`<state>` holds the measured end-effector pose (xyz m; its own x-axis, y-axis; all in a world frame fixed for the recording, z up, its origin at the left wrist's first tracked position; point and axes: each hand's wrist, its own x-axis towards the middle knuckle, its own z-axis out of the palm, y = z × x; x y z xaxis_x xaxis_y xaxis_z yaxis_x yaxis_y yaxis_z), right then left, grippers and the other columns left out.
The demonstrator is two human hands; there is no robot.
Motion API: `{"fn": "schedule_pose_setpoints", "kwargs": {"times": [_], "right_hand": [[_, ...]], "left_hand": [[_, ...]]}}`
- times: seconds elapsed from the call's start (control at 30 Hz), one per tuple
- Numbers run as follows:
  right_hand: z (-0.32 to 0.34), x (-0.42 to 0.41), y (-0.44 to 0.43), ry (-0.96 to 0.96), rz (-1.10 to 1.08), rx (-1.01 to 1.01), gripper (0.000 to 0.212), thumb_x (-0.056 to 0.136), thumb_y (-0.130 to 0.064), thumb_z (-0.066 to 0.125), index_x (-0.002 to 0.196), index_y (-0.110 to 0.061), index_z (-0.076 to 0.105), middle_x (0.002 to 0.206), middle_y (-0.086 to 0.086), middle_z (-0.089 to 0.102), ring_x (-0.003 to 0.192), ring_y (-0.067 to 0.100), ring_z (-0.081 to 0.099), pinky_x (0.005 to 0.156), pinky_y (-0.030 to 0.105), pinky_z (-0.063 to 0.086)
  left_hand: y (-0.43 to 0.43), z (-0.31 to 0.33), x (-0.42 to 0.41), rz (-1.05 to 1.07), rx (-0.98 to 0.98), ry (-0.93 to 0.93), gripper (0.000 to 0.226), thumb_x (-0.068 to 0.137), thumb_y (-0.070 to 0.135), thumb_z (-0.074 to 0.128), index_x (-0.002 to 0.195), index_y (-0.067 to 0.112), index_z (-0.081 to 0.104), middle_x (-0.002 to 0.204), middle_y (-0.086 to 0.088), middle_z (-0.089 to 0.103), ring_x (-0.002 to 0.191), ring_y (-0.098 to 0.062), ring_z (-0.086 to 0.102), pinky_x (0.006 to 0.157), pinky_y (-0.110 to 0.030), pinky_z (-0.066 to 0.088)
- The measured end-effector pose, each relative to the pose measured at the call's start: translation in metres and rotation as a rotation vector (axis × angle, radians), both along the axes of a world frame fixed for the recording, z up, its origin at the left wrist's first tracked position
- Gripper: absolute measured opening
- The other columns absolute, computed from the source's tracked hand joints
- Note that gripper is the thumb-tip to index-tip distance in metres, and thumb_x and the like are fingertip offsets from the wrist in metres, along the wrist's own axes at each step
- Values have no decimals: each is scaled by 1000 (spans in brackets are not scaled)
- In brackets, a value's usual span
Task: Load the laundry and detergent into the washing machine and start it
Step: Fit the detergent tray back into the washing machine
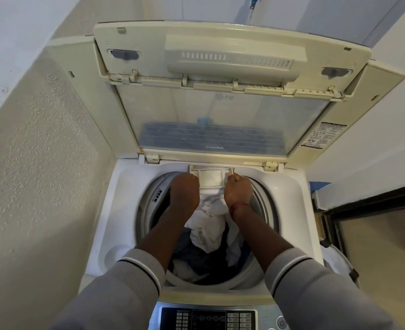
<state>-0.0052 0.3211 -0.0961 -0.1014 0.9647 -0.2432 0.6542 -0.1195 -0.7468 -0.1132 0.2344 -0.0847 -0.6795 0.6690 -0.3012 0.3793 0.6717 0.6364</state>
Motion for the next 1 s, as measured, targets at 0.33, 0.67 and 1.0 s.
{"fn": "schedule_pose_setpoints", "kwargs": {"times": [0.33, 0.67, 1.0], "right_hand": [[-1, 0, 13, 86, -107, -150, 42, 93, -37, 57, 78, -2, 75, 80, 14, 73, 76, 23, 64, 64, 24, 36], [-10, 42, 3, 489, 205, -303, 54, 82, -2, 71, 132, -14, 55, 93, -2, 69, 84, 7, 64, 81, 24, 54], [-12, 28, 10, 236, 3, 55, 16, 75, -21, 82, 78, -19, 66, 71, -5, 68, 67, 10, 63, 69, 24, 50]], "left_hand": [[16, 11, -15, 86, 135, 20, 28, 95, 16, 40, 84, 0, 62, 78, -9, 60, 78, -26, 60, 68, -33, 42], [-11, -16, -8, 19, 299, -161, 16, 85, 33, 65, 98, 24, 68, 77, 14, 67, 72, 7, 61, 63, -7, 43], [-9, -21, -19, 139, 325, 59, 20, 83, 32, 69, 71, 15, 67, 61, 2, 64, 60, -13, 60, 62, -32, 50]]}}
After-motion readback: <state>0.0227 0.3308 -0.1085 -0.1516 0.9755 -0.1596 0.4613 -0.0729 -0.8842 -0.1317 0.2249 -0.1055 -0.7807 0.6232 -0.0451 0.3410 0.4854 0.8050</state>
